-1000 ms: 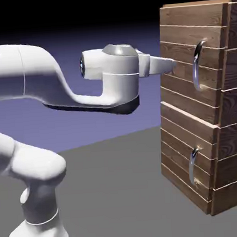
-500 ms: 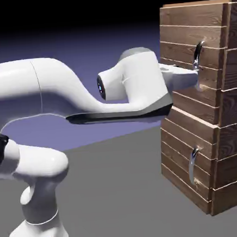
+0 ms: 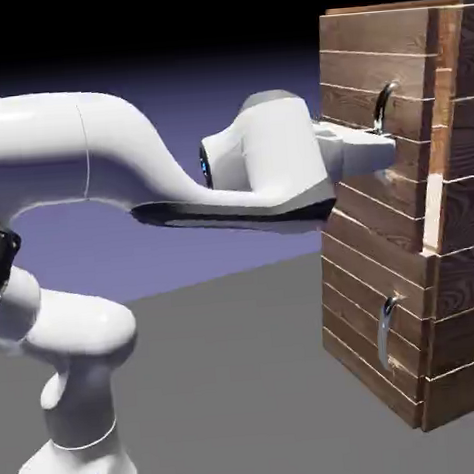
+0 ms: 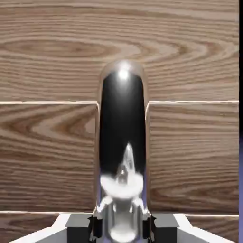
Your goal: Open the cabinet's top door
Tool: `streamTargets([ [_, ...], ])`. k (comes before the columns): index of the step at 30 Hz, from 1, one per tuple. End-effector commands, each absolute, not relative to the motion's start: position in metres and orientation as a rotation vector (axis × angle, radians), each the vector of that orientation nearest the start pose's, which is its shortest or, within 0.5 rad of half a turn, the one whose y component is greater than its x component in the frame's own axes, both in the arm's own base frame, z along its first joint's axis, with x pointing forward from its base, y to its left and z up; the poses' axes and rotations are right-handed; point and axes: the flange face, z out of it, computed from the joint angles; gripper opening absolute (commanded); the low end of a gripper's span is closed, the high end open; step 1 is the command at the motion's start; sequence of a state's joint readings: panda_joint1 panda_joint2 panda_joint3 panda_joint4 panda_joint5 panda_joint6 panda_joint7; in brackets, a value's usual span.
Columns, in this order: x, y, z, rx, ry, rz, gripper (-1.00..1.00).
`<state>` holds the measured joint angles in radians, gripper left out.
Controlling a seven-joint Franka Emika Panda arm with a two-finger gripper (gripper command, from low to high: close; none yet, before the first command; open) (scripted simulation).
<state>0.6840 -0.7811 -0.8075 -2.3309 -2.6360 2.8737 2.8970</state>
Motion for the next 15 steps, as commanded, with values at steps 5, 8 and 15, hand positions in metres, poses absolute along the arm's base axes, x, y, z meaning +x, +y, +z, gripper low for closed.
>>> streamTargets([
  [5,0.383,-0.074,0.570,-1.740,0.924,-1.884,-1.00],
  [8,0.372,-0.064,0.570,-1.731,0.979,-1.916,-1.00],
  [15,0.351,-0.041,0.570,-1.710,1.093,-1.982,-1.00],
])
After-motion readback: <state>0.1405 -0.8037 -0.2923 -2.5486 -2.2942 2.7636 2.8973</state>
